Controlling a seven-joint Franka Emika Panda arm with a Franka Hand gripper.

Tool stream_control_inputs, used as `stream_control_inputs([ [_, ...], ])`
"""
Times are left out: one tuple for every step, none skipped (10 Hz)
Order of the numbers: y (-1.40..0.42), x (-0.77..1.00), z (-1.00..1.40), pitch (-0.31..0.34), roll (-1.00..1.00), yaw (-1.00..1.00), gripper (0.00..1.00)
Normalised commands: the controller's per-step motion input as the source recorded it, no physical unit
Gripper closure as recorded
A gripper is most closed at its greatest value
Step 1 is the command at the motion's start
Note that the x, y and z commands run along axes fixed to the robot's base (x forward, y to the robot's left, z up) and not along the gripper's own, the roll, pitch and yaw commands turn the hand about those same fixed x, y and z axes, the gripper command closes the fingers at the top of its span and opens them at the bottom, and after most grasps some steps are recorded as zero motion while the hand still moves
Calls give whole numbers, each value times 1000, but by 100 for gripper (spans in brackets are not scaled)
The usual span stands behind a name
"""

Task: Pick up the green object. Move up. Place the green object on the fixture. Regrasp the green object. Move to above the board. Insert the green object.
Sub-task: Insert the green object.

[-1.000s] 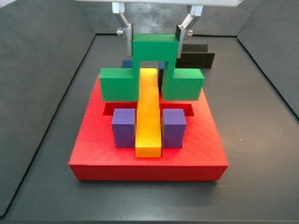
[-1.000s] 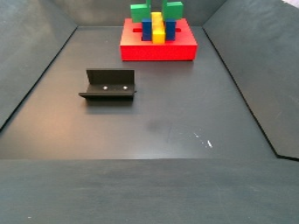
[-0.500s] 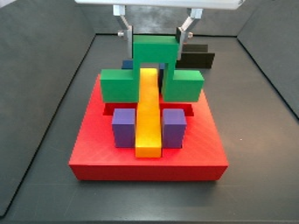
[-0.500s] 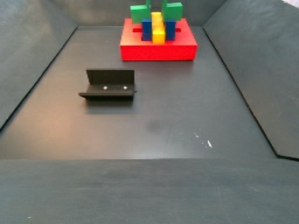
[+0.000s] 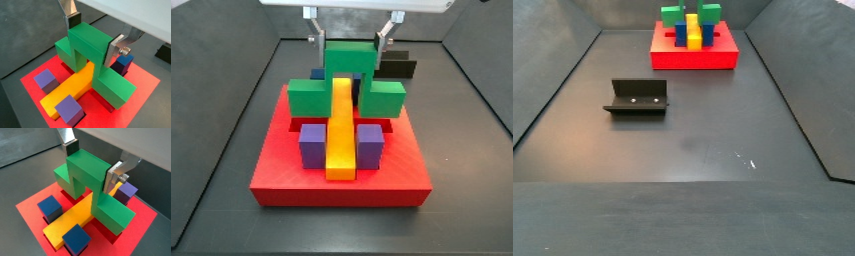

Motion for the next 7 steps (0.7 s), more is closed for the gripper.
stream_control_inputs([
  [0,0,0,0,40,0,100],
  [0,-160,0,-9,66,0,100],
  [0,-211,0,-21,24,0,100],
  [0,-191,0,-20,0,0,100],
  [0,-106,0,-20,4,0,100],
  [0,-11,-69,-17,13,0,100],
  [-23,0,-126,-14,19,0,100],
])
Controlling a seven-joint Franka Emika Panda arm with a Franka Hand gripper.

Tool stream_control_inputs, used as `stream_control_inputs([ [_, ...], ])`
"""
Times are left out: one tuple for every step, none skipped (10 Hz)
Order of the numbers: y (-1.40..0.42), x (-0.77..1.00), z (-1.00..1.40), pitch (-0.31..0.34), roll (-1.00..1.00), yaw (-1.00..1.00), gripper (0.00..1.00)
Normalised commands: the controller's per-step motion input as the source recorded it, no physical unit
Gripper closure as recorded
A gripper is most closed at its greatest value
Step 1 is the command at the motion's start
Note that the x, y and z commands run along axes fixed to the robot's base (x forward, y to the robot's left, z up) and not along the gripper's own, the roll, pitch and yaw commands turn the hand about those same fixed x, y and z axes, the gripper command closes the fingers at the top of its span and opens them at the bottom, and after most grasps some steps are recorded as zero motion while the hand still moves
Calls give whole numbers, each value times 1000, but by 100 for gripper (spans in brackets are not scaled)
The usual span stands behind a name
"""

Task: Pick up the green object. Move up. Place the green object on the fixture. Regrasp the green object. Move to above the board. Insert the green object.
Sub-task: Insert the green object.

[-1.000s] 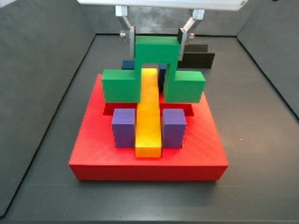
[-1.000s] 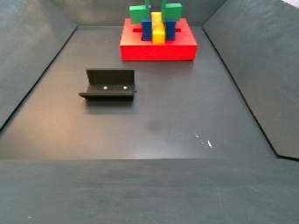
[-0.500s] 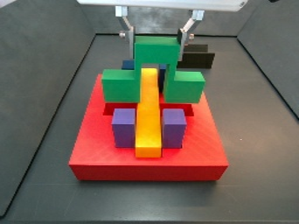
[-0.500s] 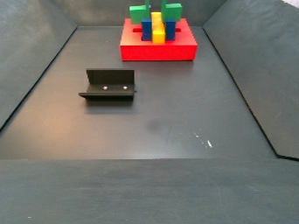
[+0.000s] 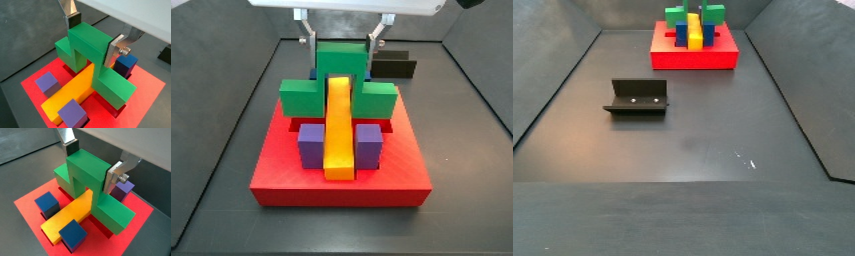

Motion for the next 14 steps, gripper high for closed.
stream_control_inputs([
  [-91,0,-143,-20,13,0,100],
  [-143,71,-189,-26,0,0,100],
  [-151,126,-223,-29,-1,0,100],
  [-83,146,-160,0,0,0,100],
  [0,160,-137,0,0,-3,100],
  [0,200,-77,0,21,-11,100],
  [0,197,0,1,44,-80,100],
  [0,134,0,4,86,-137,100],
  [0,117,0,0,116,-146,100],
  [0,80,-26,0,166,-151,100],
  [0,0,-46,0,247,-60,100],
  [60,0,-20,0,251,-26,100],
  [0,0,-3,0,210,0,100],
  [0,-11,-26,0,107,0,100],
])
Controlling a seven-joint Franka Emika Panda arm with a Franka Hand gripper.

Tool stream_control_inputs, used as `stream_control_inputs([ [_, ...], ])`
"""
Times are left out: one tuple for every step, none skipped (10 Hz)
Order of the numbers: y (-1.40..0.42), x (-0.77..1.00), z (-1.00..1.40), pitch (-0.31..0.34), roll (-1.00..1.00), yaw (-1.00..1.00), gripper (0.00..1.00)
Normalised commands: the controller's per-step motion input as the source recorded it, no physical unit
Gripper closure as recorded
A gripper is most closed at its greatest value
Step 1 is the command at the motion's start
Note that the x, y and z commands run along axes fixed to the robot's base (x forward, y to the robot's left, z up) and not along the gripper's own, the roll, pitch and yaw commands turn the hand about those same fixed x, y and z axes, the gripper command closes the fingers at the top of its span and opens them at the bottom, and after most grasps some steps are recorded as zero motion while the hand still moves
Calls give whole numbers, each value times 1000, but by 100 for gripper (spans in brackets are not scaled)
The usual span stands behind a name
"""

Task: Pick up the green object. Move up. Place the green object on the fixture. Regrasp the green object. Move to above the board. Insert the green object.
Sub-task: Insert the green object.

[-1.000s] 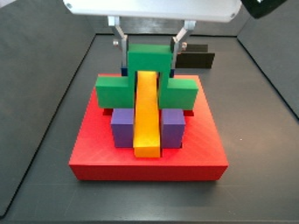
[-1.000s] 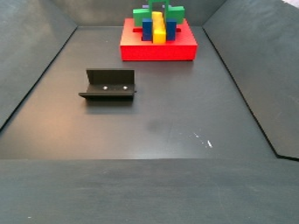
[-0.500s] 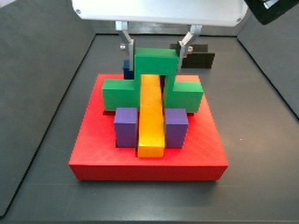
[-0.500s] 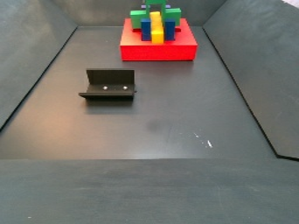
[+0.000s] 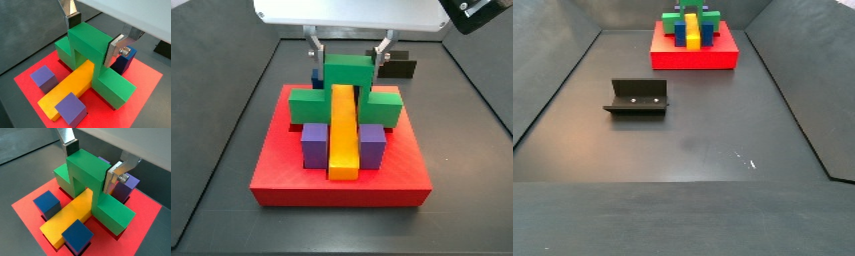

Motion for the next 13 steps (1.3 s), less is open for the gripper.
stream_control_inputs([
  [0,-63,-97,0,30,0,100],
  [0,-91,-174,-26,3,0,100],
  [-20,-37,-223,-44,24,0,100],
  [-43,0,-206,-36,33,0,100],
  [-49,0,-180,-26,43,0,100],
  [-117,0,-143,-21,57,0,100],
  [-129,60,-146,-27,44,0,100],
  [-111,77,-171,-24,49,0,100],
  [-74,34,-286,-43,27,0,100],
  [-43,46,-283,-36,14,0,100],
  [-40,74,-231,-20,17,0,100],
  [-74,131,-169,-9,19,0,100],
  [-123,263,-91,0,31,0,100],
])
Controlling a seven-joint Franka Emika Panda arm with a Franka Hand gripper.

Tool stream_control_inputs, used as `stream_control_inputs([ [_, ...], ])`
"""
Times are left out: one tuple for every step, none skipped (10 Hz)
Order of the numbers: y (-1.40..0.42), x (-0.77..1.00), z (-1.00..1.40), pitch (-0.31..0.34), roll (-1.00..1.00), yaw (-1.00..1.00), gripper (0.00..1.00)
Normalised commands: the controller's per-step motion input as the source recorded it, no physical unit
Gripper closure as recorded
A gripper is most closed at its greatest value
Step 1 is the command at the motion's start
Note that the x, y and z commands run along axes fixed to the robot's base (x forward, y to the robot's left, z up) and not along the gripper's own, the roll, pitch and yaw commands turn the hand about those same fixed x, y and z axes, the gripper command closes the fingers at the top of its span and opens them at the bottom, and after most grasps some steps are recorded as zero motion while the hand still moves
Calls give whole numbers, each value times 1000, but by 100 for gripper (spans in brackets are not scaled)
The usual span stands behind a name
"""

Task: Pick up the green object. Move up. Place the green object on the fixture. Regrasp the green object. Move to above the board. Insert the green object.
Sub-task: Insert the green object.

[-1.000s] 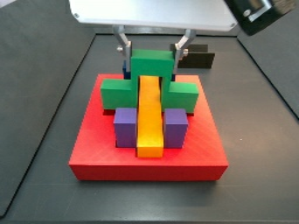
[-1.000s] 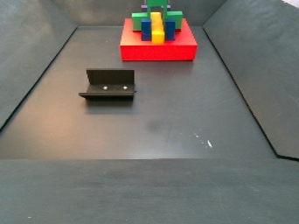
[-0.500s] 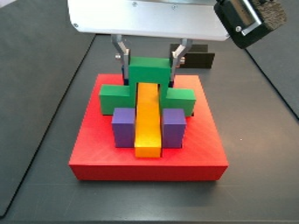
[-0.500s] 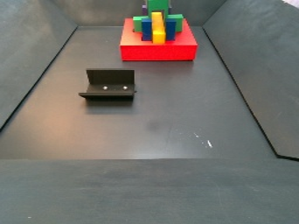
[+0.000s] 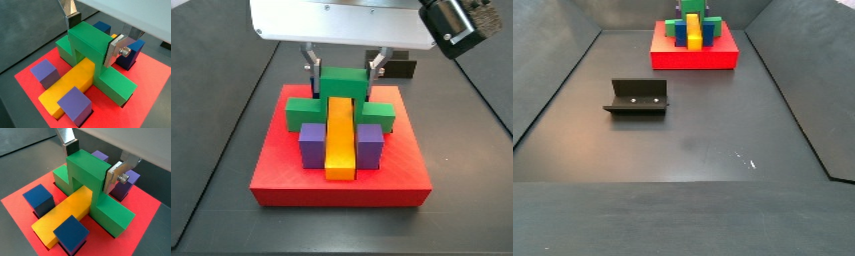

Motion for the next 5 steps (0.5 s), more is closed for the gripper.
stream_control_inputs([
  [-177,366,-49,0,53,0,100],
  [-166,343,-86,0,50,0,100],
  [-40,243,-131,0,17,0,100],
  [0,120,-203,0,14,0,100],
  [6,0,-503,-24,-14,0,100],
])
